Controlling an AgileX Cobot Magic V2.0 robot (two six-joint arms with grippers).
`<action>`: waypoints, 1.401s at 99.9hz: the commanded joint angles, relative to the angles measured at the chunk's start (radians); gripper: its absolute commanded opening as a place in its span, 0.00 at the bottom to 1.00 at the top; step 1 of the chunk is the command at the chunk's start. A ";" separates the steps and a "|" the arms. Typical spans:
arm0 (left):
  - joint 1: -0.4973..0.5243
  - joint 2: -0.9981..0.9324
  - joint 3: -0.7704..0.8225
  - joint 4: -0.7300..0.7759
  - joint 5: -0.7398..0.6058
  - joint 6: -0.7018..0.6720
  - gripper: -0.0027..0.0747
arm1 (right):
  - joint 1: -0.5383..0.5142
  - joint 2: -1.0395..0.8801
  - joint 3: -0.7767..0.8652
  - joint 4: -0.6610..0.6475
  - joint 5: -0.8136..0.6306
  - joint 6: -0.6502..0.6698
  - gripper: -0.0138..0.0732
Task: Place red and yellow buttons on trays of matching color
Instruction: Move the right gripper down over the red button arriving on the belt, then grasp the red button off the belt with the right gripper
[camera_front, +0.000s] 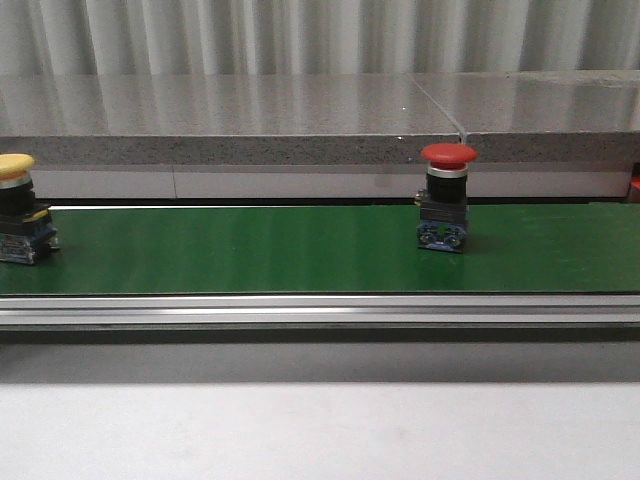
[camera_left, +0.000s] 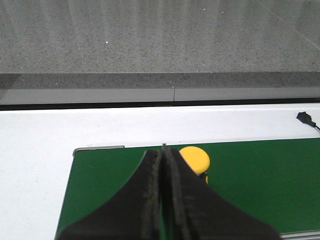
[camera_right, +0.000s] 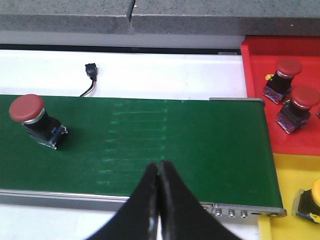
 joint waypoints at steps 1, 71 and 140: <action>-0.010 -0.001 -0.027 -0.015 -0.070 -0.001 0.01 | 0.001 -0.004 -0.025 0.008 -0.055 -0.006 0.08; -0.010 -0.001 -0.027 -0.015 -0.067 -0.001 0.01 | 0.002 0.003 -0.027 0.018 -0.037 -0.006 0.90; -0.010 -0.001 -0.027 -0.015 -0.067 -0.001 0.01 | 0.106 0.531 -0.261 0.018 0.048 -0.055 0.90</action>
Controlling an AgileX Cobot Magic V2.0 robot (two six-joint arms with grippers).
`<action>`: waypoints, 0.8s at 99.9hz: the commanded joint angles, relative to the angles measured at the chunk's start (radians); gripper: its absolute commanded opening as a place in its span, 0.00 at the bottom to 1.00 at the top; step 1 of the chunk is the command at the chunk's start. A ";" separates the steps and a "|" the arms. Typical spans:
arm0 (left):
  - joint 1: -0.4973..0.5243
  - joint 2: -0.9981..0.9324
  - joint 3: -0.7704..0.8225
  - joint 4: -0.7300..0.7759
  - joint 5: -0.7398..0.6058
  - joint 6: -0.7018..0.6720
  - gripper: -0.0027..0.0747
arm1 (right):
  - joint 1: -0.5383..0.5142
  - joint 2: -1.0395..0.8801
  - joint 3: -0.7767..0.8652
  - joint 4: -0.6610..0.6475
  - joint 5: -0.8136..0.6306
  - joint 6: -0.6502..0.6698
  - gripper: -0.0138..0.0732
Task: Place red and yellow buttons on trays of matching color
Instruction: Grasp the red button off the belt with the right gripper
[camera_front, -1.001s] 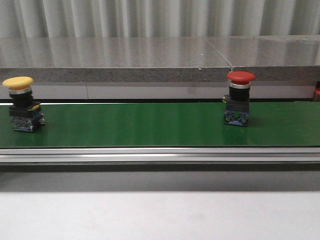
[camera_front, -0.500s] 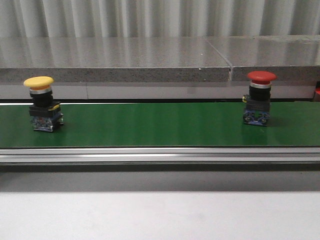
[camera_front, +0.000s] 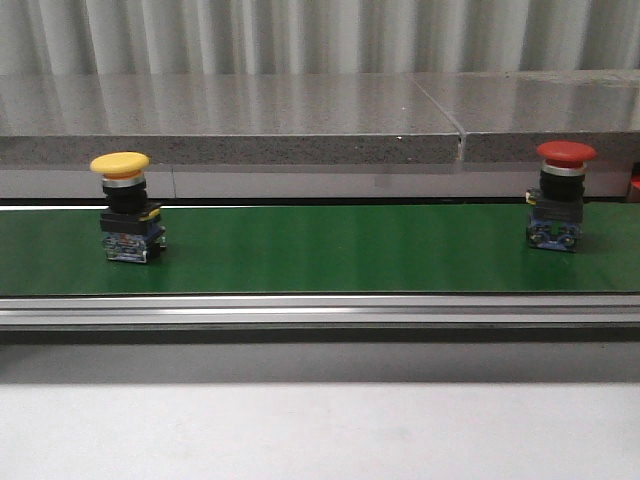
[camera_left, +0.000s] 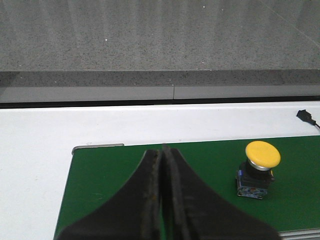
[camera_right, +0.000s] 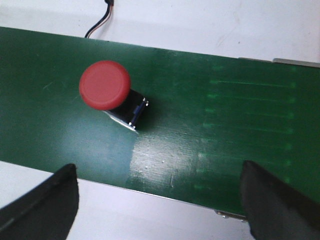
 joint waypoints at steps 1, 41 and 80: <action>-0.010 -0.001 -0.029 -0.015 -0.067 -0.001 0.01 | 0.009 0.044 -0.053 0.018 -0.044 -0.016 0.90; -0.010 -0.001 -0.029 -0.015 -0.067 -0.001 0.01 | 0.036 0.244 -0.115 0.018 -0.188 -0.016 0.90; -0.010 -0.001 -0.029 -0.015 -0.067 -0.001 0.01 | 0.036 0.325 -0.118 0.018 -0.223 -0.016 0.49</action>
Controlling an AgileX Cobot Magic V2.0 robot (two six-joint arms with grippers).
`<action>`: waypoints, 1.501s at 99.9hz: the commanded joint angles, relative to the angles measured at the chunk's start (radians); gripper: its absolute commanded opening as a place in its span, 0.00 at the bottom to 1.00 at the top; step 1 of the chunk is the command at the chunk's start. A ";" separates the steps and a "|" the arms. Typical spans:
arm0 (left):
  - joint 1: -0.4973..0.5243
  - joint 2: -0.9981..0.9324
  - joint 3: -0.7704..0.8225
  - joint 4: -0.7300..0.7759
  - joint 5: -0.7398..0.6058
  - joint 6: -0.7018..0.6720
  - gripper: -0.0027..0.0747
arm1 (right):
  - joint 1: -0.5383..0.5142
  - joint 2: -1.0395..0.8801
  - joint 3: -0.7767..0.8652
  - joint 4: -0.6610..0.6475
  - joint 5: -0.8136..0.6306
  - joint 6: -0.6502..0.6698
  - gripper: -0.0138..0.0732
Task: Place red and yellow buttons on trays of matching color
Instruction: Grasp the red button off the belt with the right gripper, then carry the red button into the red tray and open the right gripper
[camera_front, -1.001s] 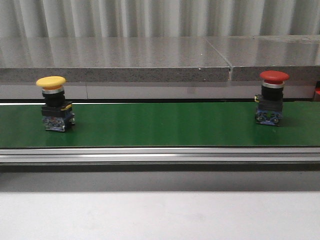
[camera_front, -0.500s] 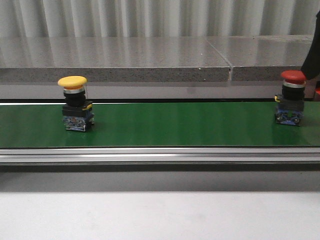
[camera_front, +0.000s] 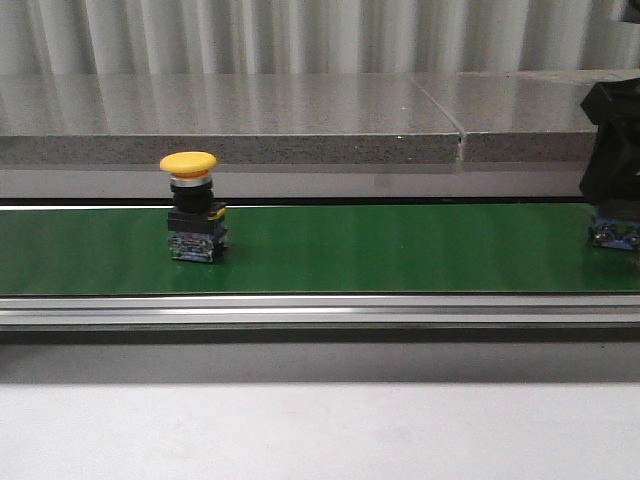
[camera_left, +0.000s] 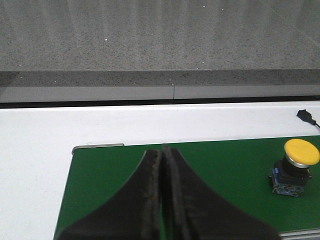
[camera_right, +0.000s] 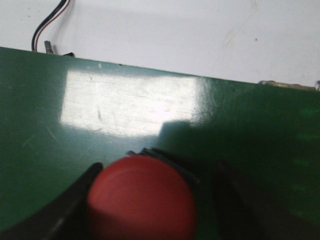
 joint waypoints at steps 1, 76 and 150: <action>-0.010 -0.001 -0.029 -0.015 -0.067 -0.001 0.01 | 0.000 -0.032 -0.040 0.008 -0.042 -0.009 0.45; -0.010 -0.001 -0.029 -0.015 -0.067 -0.001 0.01 | -0.359 0.044 -0.499 -0.064 0.194 -0.008 0.26; -0.010 -0.001 -0.029 -0.015 -0.067 -0.001 0.01 | -0.512 0.578 -1.019 -0.064 0.296 -0.001 0.26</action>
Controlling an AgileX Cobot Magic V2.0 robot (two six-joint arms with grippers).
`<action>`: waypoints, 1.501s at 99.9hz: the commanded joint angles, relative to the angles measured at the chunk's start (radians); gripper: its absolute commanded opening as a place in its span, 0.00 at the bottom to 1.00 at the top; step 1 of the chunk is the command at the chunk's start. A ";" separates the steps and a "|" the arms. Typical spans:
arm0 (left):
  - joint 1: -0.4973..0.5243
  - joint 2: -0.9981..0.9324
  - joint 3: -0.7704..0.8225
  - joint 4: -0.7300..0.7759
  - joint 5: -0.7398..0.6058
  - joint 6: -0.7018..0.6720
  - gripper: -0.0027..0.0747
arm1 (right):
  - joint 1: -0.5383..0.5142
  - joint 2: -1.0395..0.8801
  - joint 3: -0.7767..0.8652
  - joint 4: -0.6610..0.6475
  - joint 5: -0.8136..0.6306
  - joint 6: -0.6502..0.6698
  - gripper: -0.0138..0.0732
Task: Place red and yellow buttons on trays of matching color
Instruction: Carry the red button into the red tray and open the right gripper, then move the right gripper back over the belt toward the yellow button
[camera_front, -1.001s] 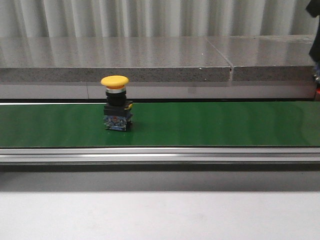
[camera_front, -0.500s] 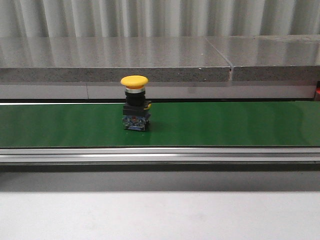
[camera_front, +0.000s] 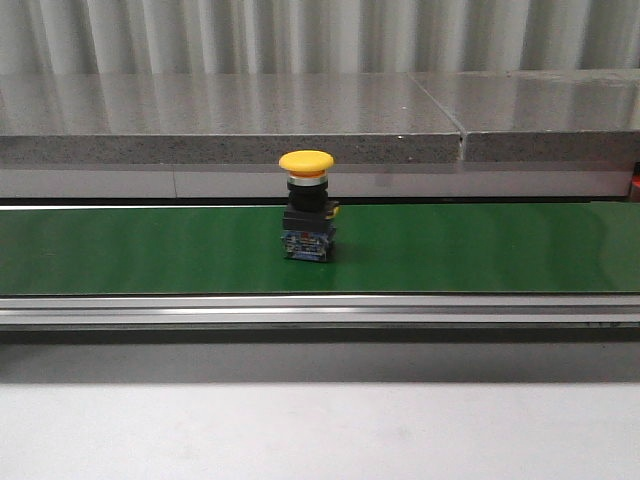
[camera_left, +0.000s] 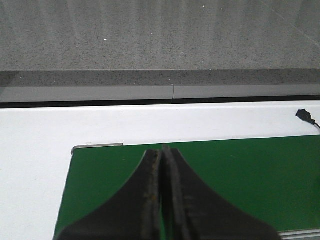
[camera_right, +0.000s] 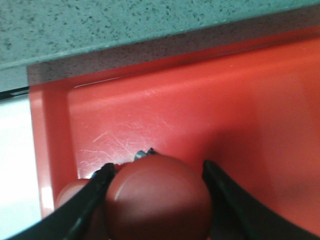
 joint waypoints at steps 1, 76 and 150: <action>-0.008 -0.001 -0.029 -0.015 -0.067 -0.001 0.01 | -0.005 -0.038 -0.052 0.010 -0.038 0.001 0.26; -0.008 -0.001 -0.029 -0.015 -0.067 -0.001 0.01 | -0.005 0.057 -0.064 0.010 -0.136 0.001 0.26; -0.008 -0.001 -0.029 -0.015 -0.067 -0.001 0.01 | -0.021 0.092 -0.103 0.010 -0.104 0.001 0.76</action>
